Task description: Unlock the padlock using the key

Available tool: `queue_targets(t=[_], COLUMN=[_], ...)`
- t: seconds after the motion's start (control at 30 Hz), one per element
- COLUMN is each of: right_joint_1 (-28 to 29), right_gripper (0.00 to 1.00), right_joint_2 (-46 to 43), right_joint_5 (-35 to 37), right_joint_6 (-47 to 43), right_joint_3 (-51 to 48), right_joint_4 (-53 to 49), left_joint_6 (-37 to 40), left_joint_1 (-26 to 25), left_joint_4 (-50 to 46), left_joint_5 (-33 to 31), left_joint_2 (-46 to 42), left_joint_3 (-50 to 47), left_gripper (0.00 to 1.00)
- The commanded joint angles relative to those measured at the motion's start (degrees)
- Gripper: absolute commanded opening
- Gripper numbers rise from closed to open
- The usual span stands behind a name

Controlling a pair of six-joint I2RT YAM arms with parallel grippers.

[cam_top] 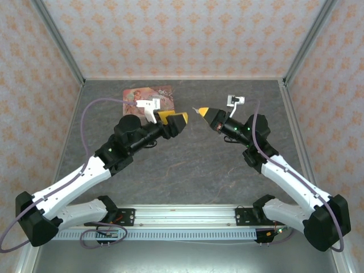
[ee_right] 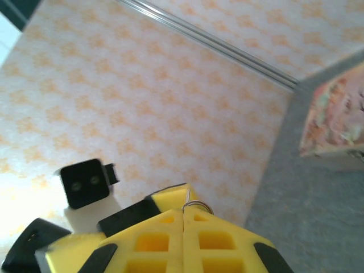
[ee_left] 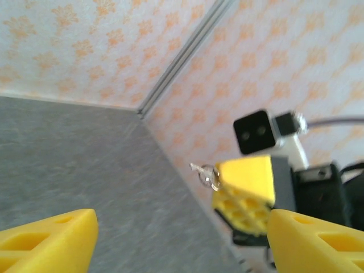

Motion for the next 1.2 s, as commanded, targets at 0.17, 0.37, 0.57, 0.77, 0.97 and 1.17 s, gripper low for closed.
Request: queue_targets(t=[0.17, 0.37, 0.57, 0.77, 0.97, 1.17], right_joint_1=[4.3, 5.2, 5.2, 5.3, 5.2, 5.2], right_gripper=[0.0, 0.0, 0.0, 0.0, 0.0, 0.0], right_joint_2=[-0.3, -0.5, -1.4, -1.1, -0.8, -0.1], right_joint_5=[0.2, 1.0, 1.7, 1.9, 1.6, 1.4], right_joint_6=[1.3, 1.9, 1.9, 2.5, 2.9, 3.3], right_joint_3=[-0.6, -0.9, -0.9, -1.2, -1.3, -1.1], right_joint_4=[13.1, 12.9, 10.4, 10.5, 10.6, 10.5], left_joint_6=[-23.0, -25.5, -24.5, -23.7, -23.6, -23.3], left_joint_1=[0.5, 0.5, 0.6, 0.5, 0.5, 0.5], left_joint_4=[13.0, 17.0, 16.7, 16.0, 15.9, 16.1], left_joint_5=[6.1, 5.6, 4.0, 3.6, 4.3, 4.6], left_joint_2=[6.0, 7.0, 5.4, 5.1, 5.8, 5.9], left_joint_3=[3.5, 2.1, 1.5, 1.6, 2.2, 2.7], left_gripper=[0.8, 0.76, 0.64, 0.49, 0.4, 0.31])
